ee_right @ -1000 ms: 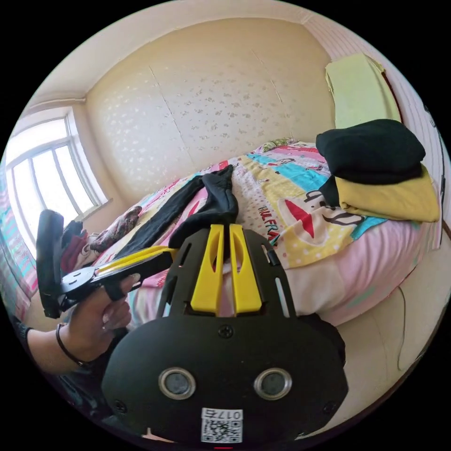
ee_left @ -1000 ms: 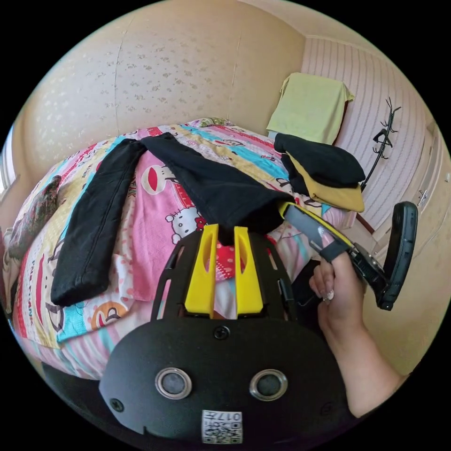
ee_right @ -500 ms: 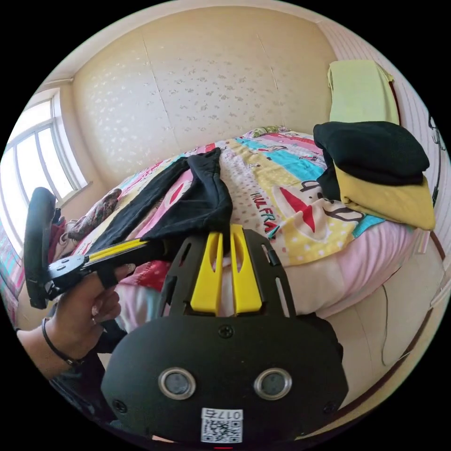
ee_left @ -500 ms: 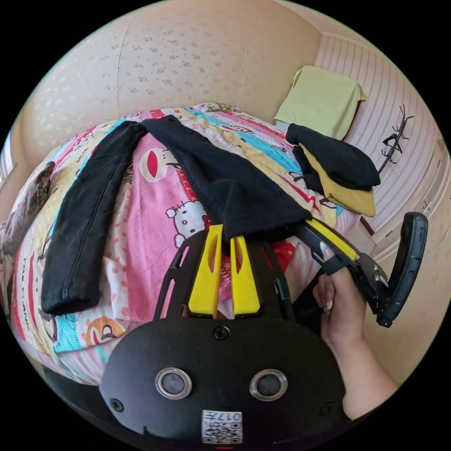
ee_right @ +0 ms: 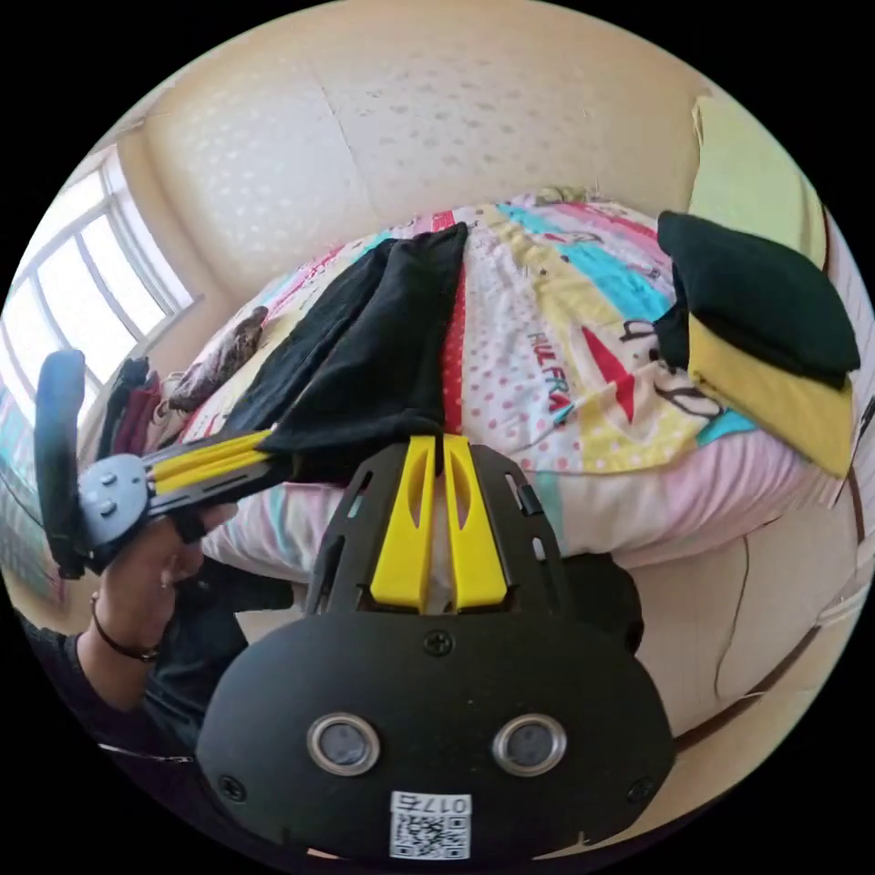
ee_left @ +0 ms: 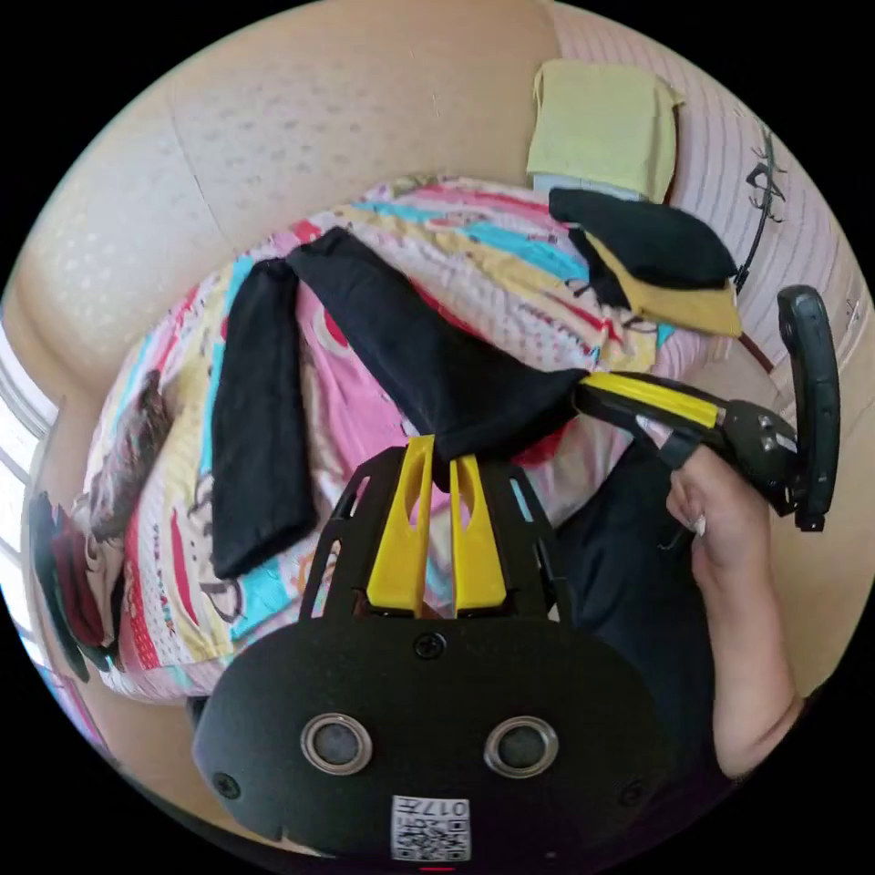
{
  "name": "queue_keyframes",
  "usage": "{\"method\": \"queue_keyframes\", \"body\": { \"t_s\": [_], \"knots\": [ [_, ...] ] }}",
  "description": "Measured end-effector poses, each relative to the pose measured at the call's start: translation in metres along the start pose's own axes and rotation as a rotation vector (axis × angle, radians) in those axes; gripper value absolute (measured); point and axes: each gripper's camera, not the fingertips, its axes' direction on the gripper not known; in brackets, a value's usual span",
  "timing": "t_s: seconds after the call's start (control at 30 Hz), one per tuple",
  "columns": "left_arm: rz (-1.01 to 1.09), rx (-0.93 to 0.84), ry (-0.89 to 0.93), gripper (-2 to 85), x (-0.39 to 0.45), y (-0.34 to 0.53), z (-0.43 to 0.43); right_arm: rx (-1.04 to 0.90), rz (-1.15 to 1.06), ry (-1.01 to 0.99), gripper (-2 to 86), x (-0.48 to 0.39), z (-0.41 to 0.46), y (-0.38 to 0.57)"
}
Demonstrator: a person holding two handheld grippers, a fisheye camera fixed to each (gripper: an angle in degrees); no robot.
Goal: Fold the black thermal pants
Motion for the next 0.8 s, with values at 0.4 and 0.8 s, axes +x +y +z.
{"method": "queue_keyframes", "body": {
  "t_s": [0.4,0.8],
  "knots": [
    [0.115,0.072,0.023,2.0,0.004,0.056,-0.033,-0.02,0.07,-0.02,1.7,0.009,0.022,0.007],
    [0.177,0.233,-0.341,9.0,-0.101,0.126,-0.087,0.051,0.146,-0.117,2.0,0.007,0.041,0.025]
  ]
}}
